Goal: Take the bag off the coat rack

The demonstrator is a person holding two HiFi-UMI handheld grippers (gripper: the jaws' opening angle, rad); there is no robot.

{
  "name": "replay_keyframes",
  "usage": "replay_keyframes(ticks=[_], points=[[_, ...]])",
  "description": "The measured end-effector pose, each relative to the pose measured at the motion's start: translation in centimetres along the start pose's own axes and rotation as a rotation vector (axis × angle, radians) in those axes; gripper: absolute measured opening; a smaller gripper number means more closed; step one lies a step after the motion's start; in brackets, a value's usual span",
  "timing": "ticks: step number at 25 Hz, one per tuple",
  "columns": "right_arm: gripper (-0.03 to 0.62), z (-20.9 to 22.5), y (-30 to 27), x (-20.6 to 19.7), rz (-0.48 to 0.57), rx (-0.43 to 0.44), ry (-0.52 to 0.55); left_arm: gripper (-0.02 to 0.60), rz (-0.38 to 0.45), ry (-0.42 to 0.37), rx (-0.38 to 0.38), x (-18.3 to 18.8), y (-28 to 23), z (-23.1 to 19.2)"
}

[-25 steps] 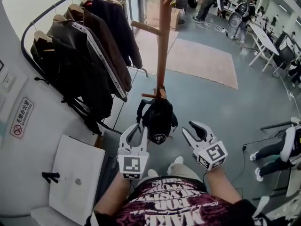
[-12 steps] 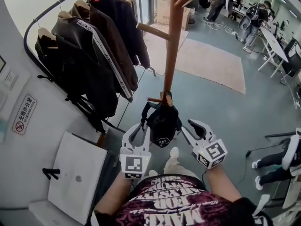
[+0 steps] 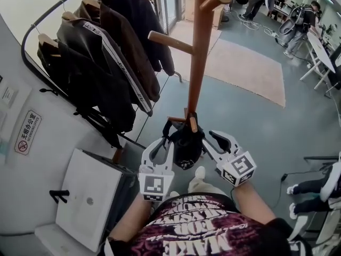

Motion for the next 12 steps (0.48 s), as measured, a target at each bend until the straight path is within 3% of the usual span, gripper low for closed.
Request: replay_keyframes(ticks=[12], points=[[0.143, 2.0, -3.7, -0.7, -0.042, 0.08, -0.016, 0.097, -0.028, 0.021, -0.055, -0.9, -4.3, 1.1]])
Point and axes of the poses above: the fingertips, and each gripper's own axes: y backward along the fingers, z to its right, x out of its top, the point moved 4 cm from there along y, backward along the fingers, and after that the axes turned 8 degrees about x, right-handed, at the moved point
